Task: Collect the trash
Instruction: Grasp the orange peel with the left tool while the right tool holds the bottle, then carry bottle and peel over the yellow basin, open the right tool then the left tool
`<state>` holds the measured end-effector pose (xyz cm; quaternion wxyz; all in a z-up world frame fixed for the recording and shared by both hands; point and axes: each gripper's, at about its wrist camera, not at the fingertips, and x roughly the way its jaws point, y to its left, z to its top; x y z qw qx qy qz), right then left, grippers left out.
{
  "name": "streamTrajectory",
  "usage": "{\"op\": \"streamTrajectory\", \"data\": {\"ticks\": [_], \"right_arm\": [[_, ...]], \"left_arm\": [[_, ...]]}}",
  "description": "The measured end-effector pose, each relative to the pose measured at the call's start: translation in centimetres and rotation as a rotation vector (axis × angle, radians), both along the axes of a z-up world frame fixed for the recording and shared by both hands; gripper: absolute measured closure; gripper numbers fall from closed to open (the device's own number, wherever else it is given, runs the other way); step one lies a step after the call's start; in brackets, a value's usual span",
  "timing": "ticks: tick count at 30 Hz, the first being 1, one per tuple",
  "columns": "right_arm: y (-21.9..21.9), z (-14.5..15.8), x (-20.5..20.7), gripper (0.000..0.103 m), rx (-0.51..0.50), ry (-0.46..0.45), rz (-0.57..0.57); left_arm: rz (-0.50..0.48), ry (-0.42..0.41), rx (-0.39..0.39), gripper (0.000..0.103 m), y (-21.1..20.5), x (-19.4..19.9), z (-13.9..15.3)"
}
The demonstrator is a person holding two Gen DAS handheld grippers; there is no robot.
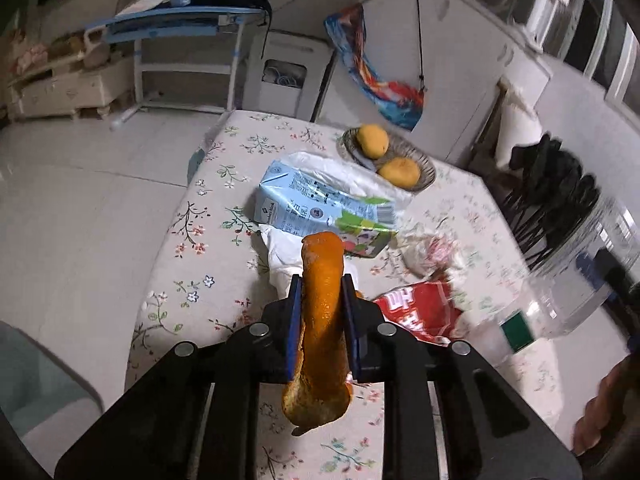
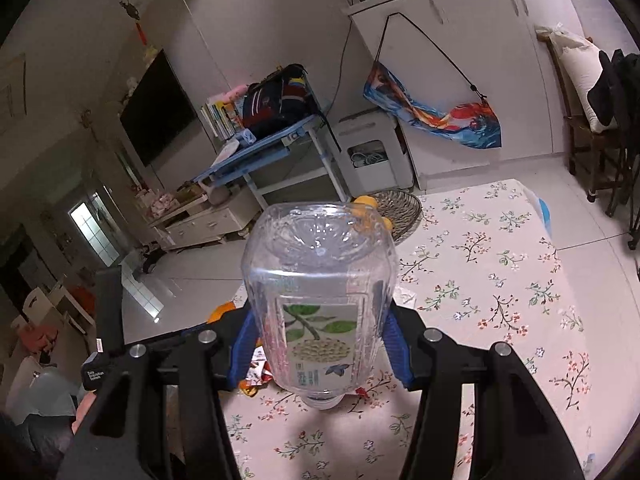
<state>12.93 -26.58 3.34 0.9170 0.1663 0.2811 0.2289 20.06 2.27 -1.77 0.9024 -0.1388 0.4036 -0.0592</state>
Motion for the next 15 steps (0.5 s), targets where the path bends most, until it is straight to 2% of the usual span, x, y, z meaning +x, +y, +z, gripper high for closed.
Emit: {"op": "streamTrajectory", "data": {"ticks": [2, 6, 15], "right_arm": [[0.0, 0.1, -0.6, 0.049, 0.017, -0.003, 0.004], [0.4, 0.1, -2.1, 0.049, 0.062, -0.006, 0.02], [2.5, -0.5, -6.8, 0.049, 0.093, 0.008, 0.066]], "left_arm": [[0.006, -0.029, -0.026, 0.085, 0.5, -0.8, 0.7], [-0.007, -0.116, -0.023, 0.085, 0.2, -4.1, 2.5], [-0.027, -0.161, 0.014, 0.085, -1.1, -10.8, 2.7]]}}
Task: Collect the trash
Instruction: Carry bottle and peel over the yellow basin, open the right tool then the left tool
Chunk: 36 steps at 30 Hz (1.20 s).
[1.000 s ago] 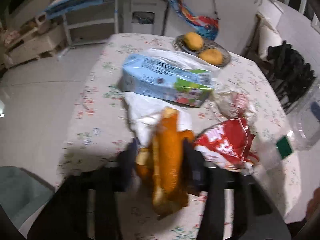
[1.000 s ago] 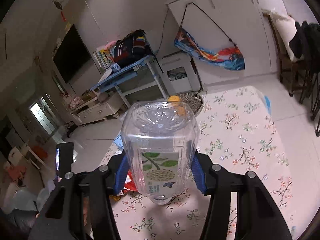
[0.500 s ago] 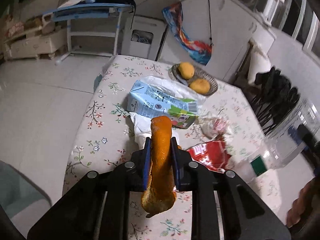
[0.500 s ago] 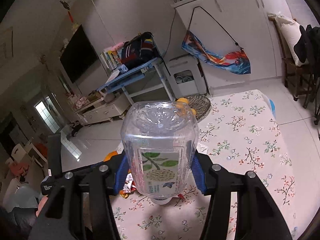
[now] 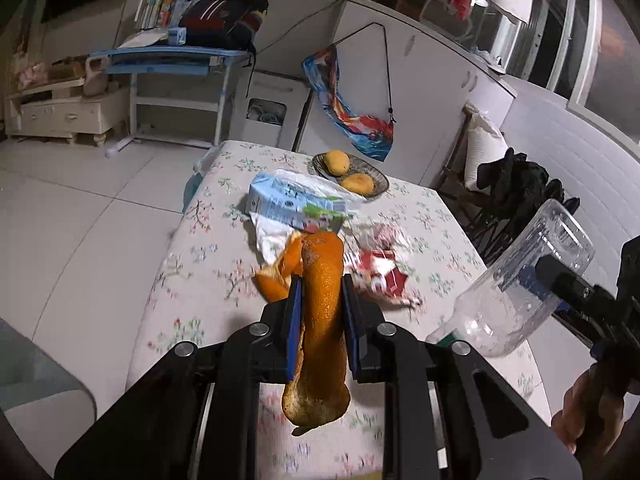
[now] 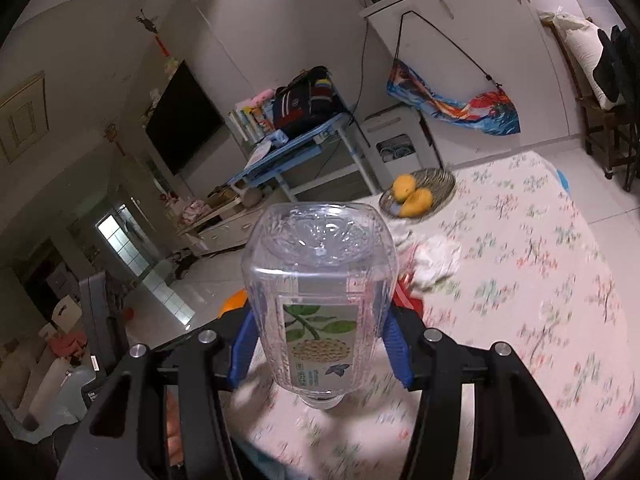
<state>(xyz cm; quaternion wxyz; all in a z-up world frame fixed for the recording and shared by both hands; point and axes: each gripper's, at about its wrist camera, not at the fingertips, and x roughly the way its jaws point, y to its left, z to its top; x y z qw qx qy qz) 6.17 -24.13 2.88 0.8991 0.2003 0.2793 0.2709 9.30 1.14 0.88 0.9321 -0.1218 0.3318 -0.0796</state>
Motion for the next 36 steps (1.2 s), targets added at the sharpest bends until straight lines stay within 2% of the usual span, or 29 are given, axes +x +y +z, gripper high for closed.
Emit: {"op": "streamTrajectory", "data": {"ticks": [11, 19, 25, 36], "right_arm": [[1.5, -2.5, -6.0, 0.049, -0.012, 0.083, 0.069], [5.2, -6.1, -9.6, 0.049, -0.17, 0.193, 0.155], [6.7, -9.3, -10.2, 0.049, -0.27, 0.289, 0.166], [8.6, -12.5, -9.6, 0.049, -0.389, 0.366, 0.186]], "left_arm": [[-0.004, -0.002, 0.007, 0.084, 0.1, -4.5, -0.3], [-0.003, -0.008, 0.01, 0.084, 0.3, -7.5, -0.4], [-0.009, -0.005, 0.005, 0.084, 0.2, -9.6, -0.7], [-0.027, -0.026, 0.027, 0.084, -0.3, -12.1, -0.6]]}}
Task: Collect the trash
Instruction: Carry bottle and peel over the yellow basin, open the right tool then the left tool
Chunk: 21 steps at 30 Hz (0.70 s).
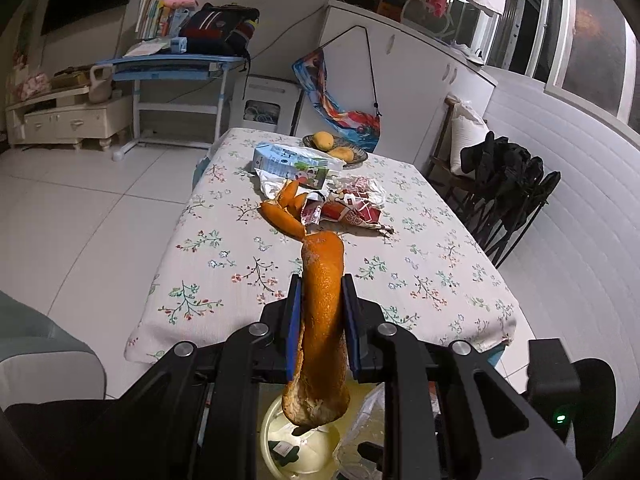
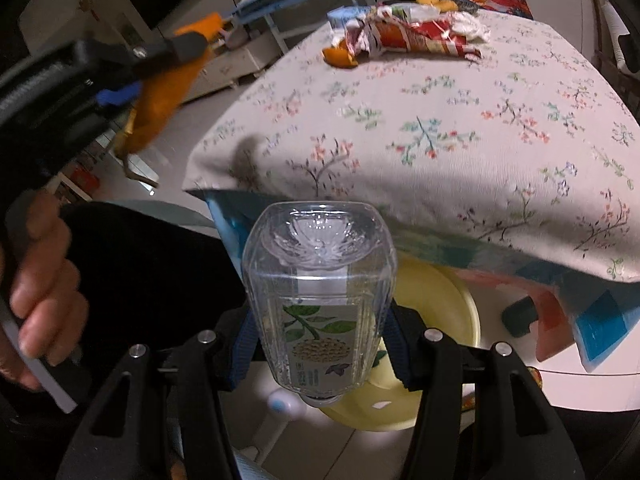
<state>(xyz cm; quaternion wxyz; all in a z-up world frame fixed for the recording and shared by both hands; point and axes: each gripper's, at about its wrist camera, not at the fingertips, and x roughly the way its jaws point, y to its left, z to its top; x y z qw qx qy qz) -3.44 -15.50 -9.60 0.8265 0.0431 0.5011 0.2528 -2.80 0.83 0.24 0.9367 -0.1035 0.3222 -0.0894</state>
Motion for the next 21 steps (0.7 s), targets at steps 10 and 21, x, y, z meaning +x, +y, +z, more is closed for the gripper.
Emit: {"op": "streamTrajectory", "data": {"ticks": [10, 21], "right_arm": [[0.2, -1.6, -1.0, 0.043, -0.057, 0.065, 0.002], [-1.4, 1.7, -1.8, 0.042, 0.029, -0.049, -0.078]], "left_arm": [[-0.018, -0.007, 0.015, 0.084, -0.6, -0.9, 0.0], [-0.031, -0.004, 0.027, 0.084, -1.0, -1.5, -0.2]]}}
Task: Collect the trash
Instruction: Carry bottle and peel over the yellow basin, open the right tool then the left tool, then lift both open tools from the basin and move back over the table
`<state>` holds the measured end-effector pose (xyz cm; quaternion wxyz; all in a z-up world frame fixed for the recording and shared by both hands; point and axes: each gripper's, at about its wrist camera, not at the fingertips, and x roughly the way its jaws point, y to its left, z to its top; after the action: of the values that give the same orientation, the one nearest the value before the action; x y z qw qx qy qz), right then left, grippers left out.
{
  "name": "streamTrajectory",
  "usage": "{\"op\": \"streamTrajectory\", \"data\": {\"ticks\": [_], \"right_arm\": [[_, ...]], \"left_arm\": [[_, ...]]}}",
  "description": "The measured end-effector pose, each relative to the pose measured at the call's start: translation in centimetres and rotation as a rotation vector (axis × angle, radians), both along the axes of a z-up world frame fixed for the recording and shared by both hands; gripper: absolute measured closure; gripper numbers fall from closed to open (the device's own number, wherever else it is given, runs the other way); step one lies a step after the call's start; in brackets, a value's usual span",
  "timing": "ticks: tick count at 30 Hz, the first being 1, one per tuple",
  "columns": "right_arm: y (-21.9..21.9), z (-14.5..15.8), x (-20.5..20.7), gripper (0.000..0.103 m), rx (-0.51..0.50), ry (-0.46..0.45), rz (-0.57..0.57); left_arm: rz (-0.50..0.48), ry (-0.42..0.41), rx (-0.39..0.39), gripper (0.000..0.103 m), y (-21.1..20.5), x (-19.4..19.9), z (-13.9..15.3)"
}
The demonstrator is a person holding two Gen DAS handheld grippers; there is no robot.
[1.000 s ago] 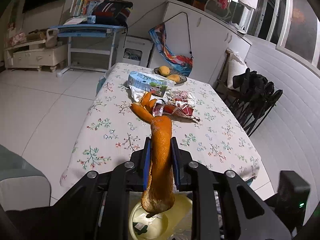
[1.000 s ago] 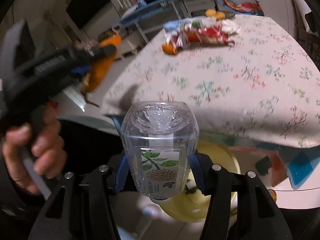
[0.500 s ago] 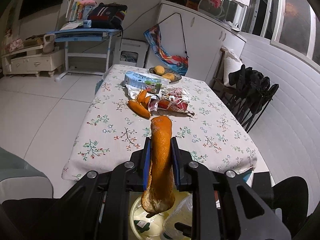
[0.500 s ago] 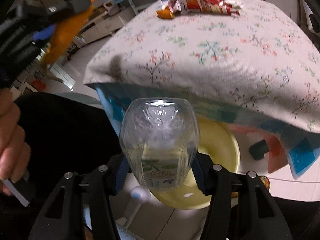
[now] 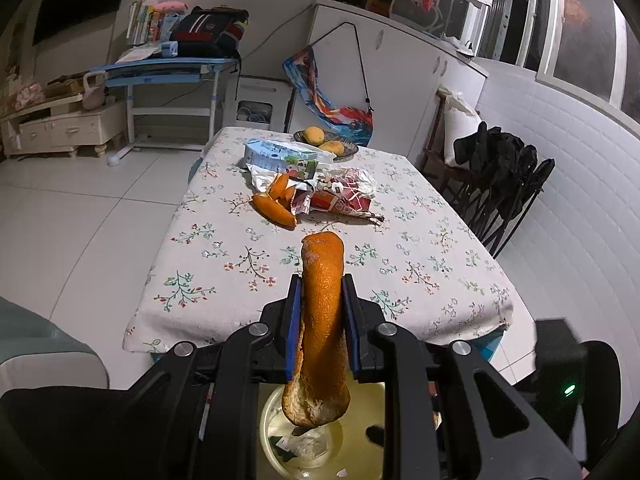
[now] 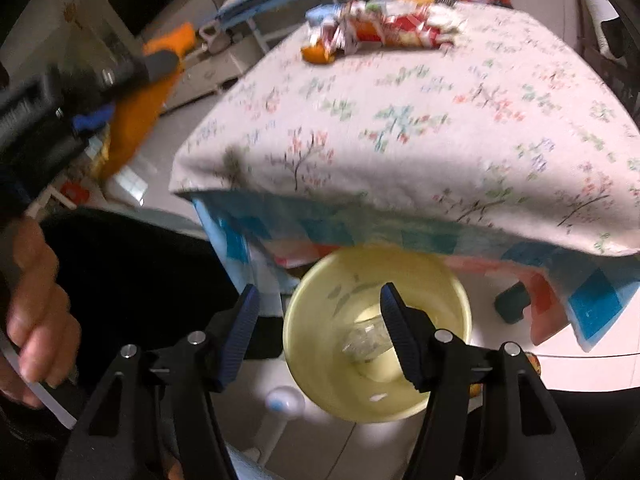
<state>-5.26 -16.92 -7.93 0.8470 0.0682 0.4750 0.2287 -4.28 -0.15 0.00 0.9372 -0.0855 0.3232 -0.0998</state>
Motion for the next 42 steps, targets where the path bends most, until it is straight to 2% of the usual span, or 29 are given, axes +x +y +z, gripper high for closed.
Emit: {"op": "streamTrajectory", "data": {"ticks": [10, 18, 20, 22, 25, 29, 34, 42], "right_arm": [[-2.7, 3.9, -1.5, 0.033, 0.056, -0.212, -0.146], [-5.0, 5.0, -2.0, 0.03, 0.089, -0.27, -0.258], [-5.1, 5.0, -1.9, 0.029, 0.093, -0.275, -0.268], [-5.2, 5.0, -2.0, 0.029, 0.094, -0.28, -0.276], [-5.4, 5.1, -1.9, 0.028, 0.095, -0.287, -0.289], [-5.7, 5.0, -1.7, 0.028, 0.092, -0.287, -0.301], [-5.9, 5.1, -2.0, 0.026, 0.076, -0.304, -0.316], [-5.9, 5.3, -2.2, 0.021, 0.04, -0.336, -0.336]], "left_arm": [[-0.041, 0.019, 0.021, 0.084, -1.1, -1.5, -0.8], [-0.138, 0.099, 0.076, 0.083, -3.8, -3.0, -2.7], [-0.17, 0.146, 0.094, 0.072, -4.7, -3.0, -3.5], [-0.161, 0.151, 0.126, 0.048, -5.3, -3.3, -3.8], [-0.142, 0.123, 0.154, 0.035, -5.5, -3.6, -3.6], [-0.096, 0.096, 0.183, 0.029, -5.2, -3.6, -3.3], [-0.013, 0.018, 0.215, 0.017, -4.4, -4.0, -2.2], [0.053, -0.031, 0.207, 0.013, -3.3, -4.0, -1.3]]}}
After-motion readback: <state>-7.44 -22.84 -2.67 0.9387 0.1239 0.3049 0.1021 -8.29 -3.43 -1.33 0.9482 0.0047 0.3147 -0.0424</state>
